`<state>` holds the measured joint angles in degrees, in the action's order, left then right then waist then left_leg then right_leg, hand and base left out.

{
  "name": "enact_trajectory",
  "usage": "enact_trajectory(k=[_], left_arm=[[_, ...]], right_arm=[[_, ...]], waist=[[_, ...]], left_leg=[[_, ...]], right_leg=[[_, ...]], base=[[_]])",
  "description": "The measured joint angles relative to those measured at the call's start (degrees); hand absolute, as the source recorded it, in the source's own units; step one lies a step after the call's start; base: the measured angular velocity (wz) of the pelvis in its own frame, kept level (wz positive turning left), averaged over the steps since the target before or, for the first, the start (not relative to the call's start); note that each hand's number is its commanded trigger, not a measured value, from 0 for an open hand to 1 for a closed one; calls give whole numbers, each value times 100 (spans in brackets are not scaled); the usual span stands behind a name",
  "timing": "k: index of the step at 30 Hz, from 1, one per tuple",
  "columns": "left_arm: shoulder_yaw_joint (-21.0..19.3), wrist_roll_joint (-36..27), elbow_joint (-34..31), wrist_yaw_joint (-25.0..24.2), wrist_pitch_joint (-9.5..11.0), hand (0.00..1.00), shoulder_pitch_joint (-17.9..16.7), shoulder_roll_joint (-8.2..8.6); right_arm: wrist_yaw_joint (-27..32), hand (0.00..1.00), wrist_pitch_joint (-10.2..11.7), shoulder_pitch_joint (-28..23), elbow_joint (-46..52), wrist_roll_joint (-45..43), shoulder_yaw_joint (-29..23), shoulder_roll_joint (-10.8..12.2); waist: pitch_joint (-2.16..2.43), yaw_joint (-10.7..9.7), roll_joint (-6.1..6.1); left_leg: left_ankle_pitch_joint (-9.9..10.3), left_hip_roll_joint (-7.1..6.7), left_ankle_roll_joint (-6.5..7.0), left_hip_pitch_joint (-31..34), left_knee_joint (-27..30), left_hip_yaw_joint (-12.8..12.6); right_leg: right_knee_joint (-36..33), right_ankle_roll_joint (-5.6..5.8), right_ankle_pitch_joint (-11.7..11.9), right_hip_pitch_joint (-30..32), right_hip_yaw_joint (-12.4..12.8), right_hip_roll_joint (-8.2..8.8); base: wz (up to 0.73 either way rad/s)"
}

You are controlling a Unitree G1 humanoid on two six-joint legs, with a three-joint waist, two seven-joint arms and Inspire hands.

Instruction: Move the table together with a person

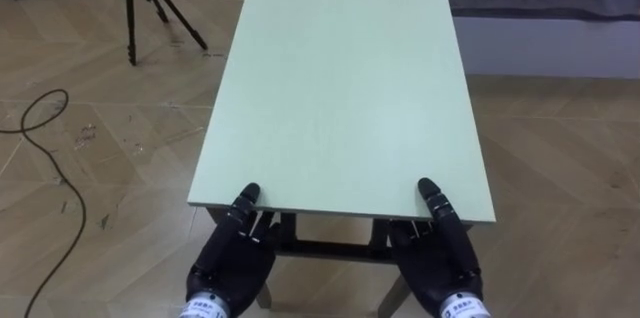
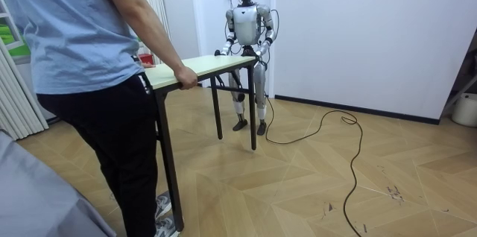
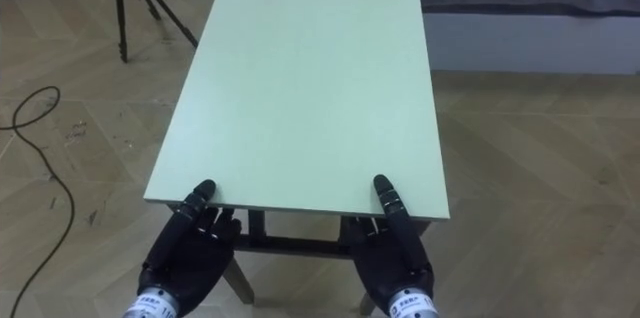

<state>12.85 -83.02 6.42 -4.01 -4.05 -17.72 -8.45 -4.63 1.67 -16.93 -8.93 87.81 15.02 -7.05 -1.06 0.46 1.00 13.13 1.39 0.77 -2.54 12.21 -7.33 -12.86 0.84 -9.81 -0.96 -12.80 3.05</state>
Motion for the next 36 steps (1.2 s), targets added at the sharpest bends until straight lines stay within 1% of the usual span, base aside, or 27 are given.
enact_trajectory(k=[7, 11, 13, 15, 18, 20, 21, 22, 23, 24, 25, 26, 27, 28, 29, 30, 31, 32, 33, 34, 35, 36], left_arm=[[0, -2, -1, 14, 6, 100, 15, 0], [1, 0, -1, 14, 11, 100, 15, 1], [11, 3, -1, 14, 40, 100, 13, -2], [13, 3, -1, 14, 42, 100, 15, -25], [20, -3, -1, 17, 43, 100, 14, 16], [8, 2, -1, 18, 58, 100, 14, 15], [9, -3, -1, 19, 74, 100, 14, 68], [11, -2, -1, 19, 80, 100, 14, 84], [16, 0, 0, 19, 98, 100, 19, 118], [16, 1, 21, 19, 102, 100, 20, 122], [14, -23, 44, 19, 100, 100, 20, 162], [15, -53, 49, 19, 91, 100, 17, 167], [15, -87, 57, 19, 58, 100, 7, 180], [15, -103, 57, 19, 40, 100, 7, 189], [12, -111, 90, 18, 32, 100, 6, 225], [14, -78, 110, 18, 28, 100, -13, 274], [12, -68, 109, 8, 29, 100, -90, 324], [10, -99, 89, -2, 29, 100, -159, 345], [13, -185, 12, -10, 13, 100, -261, 338], [14, -181, -33, -16, -66, 100, -250, 322], [24, -169, -39, -16, -82, 100, -227, 313], [39, -167, -40, -16, -79, 100, -163, 314]], right_arm=[[26, 100, 11, 3, 36, 14, 1, 0], [26, 100, 15, 4, 36, -16, 8, 2], [25, 100, 36, 5, 35, -21, 35, 6], [25, 100, 73, 4, 35, 0, 67, 7], [24, 100, 74, 1, 40, 176, 89, -10], [23, 100, 81, 1, 39, 167, 107, -6], [23, 100, 86, 1, 39, 175, 113, -5], [23, 100, 86, 1, 39, 185, 112, -6], [23, 100, 85, 14, 38, 203, 113, -4], [19, 100, 86, 16, 38, 220, 108, -12], [19, 100, 87, 22, 37, 236, 106, -17], [19, 100, 89, 24, 38, 238, 106, -18], [17, 100, 106, 25, 39, 238, 104, -21], [13, 100, 128, 25, 39, 227, 103, -28], [11, 100, 133, 25, 39, 185, 88, -66], [12, 100, 126, 30, 41, 160, 83, -132], [38, 100, 86, 45, 46, 143, 85, -157], [68, 100, 48, 63, 46, 135, 85, -178], [95, 100, -13, 111, 48, 95, 58, -185], [93, 100, -12, 131, 59, 51, -24, -165], [92, 100, -14, 131, 63, 20, -58, -156], [93, 100, -33, 156, 63, -10, -110, -145]], waist=[[0, 3, 0], [-11, 17, -2], [-15, 4, -3], [-19, -49, -9], [-19, -17, -8], [-18, -13, -6], [-18, -9, -6], [-17, 7, -6], [-19, 47, 2], [-20, 113, 28], [-27, 151, 63], [-30, 154, 84], [-25, 153, 126], [-24, 148, 140], [-24, 149, 183], [-20, 150, 235], [-10, 204, 301], [11, 215, 345], [25, 91, 394], [23, -36, 460], [42, -83, 515], [-3, -170, 480]], left_leg=[[0, 1, 0, -1, -4, 2], [0, 3, 0, 8, -15, 11], [0, 2, 0, 33, -41, 35], [2, -2, -2, 101, -48, 132], [-1, 8, -8, 150, 21, 140], [4, 22, -15, 243, 179, 139], [8, 30, -21, 333, 377, 142], [8, 39, -22, 404, 508, 142], [10, 95, -24, 592, 849, 172], [10, 106, -25, 768, 1206, 249], [11, 122, -27, 903, 1472, 325], [13, 138, -32, 944, 1540, 349], [23, 179, -99, 977, 1540, 351], [40, 206, -219, 981, 1507, 347], [68, 268, -328, 958, 1387, 346], [142, 340, -456, 934, 1369, 352], [312, 470, -522, 898, 1842, 294], [386, 522, -547, 840, 2081, 280], [501, 599, -556, 748, 2404, 298], [592, 663, -524, 609, 2347, 333], [660, 689, -518, 512, 2163, 335], [775, 684, -493, 352, 1713, 331]], right_leg=[[15, 0, 0, -3, 12, 0], [23, 0, 0, -5, -2, -3], [28, 0, 0, -3, -21, -8], [36, 0, 0, -1, -122, -2], [58, 0, 0, 0, -146, -14], [54, -1, -1, 21, -144, -19], [22, -5, -3, 50, -118, -19], [-19, -8, -4, 92, -99, -19], [-91, -29, -11, 168, -35, -26], [-96, -73, 16, 193, 38, -59], [-77, -107, 31, 192, 91, -108], [-75, -141, 26, 194, 107, -130], [-74, -192, 7, 217, 106, -177], [-72, -223, -3, 241, 105, -195], [-78, -286, 9, 319, 54, -207], [-82, -353, 25, 381, -116, -208], [-117, -412, 32, 406, -432, -209], [-124, -433, 43, 405, -550, -232], [-127, -459, 60, 387, -787, -268], [-240, -465, 66, 442, -968, -277], [-336, -465, 66, 514, -1032, -259], [-521, -464, 66, 659, -1115, -204]], base=[[0], [0], [5], [21], [11], [6], [0], [-7], [-23], [-32], [-25], [-7], [7], [8], [3], [-18], [-33], [-35], [7], [34], [49], [33]])
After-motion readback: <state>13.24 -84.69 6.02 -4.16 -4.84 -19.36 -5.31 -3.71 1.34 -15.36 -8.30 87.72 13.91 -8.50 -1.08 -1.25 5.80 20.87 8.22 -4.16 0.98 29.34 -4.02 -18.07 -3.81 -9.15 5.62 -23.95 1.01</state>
